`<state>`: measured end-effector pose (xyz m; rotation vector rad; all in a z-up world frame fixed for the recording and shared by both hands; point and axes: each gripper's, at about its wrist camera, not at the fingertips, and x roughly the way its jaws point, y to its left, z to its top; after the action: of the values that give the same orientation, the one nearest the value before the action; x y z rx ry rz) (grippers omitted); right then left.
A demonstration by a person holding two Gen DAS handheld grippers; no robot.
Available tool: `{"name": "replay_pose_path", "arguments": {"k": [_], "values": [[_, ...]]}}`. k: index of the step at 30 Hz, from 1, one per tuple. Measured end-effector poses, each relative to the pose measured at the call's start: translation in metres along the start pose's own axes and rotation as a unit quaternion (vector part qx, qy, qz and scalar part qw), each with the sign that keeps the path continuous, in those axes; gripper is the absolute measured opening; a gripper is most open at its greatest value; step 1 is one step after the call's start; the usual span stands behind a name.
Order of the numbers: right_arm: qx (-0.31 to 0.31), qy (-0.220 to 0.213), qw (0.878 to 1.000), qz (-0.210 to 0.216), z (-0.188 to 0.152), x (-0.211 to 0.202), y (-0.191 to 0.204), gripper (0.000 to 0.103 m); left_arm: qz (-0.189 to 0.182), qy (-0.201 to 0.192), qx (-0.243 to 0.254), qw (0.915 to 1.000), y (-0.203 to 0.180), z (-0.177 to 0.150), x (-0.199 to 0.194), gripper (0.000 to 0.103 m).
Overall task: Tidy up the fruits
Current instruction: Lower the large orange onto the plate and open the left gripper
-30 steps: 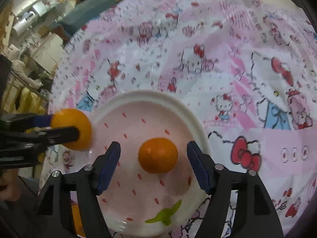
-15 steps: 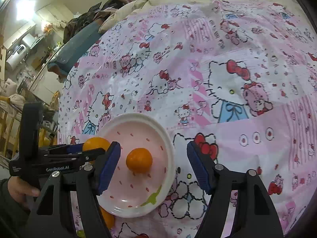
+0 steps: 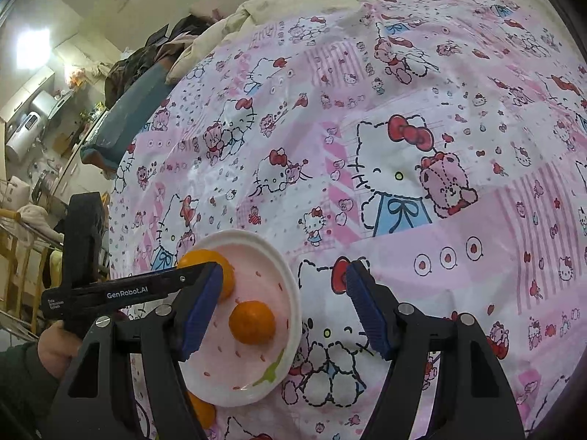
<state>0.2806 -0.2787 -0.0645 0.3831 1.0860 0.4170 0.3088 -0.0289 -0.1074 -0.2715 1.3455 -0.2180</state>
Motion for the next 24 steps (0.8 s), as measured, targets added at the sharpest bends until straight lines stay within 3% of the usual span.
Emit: {"name": "replay_pose_path", "arguments": {"k": [1, 3, 5, 8, 16, 20, 24], "values": [[-0.002, 0.000, 1.000, 0.001, 0.001, 0.000, 0.000, 0.072, 0.014, -0.002, 0.010, 0.9998, -0.003, -0.001, -0.001, 0.065], [-0.004, -0.001, 1.000, 0.002, 0.002, 0.000, 0.002, 0.072, 0.024, -0.009, 0.016, 0.9995, -0.002, -0.002, -0.004, 0.087], [-0.005, -0.001, 1.000, 0.004, 0.001, -0.001, 0.003, 0.072, 0.022, -0.017, 0.014, 0.9995, -0.001, -0.002, -0.008, 0.094], [-0.011, -0.002, 1.000, 0.004, 0.000, -0.004, 0.006, 0.072, 0.014, -0.017, 0.013, 0.9997, -0.001, -0.003, -0.016, 0.094], [-0.029, -0.012, 1.000, 0.001, -0.007, -0.028, 0.016, 0.072, 0.025, -0.077, 0.029, 0.9963, -0.003, -0.020, -0.070, 0.094], [-0.029, -0.017, 0.999, 0.005, -0.017, -0.043, 0.022, 0.072, 0.037, -0.090, 0.033, 0.9947, -0.005, -0.038, -0.093, 0.094], [-0.033, -0.021, 0.999, 0.005, -0.031, -0.059, 0.028, 0.074, 0.020, -0.096, 0.020, 0.9949, -0.004, -0.061, -0.116, 0.094]]}}
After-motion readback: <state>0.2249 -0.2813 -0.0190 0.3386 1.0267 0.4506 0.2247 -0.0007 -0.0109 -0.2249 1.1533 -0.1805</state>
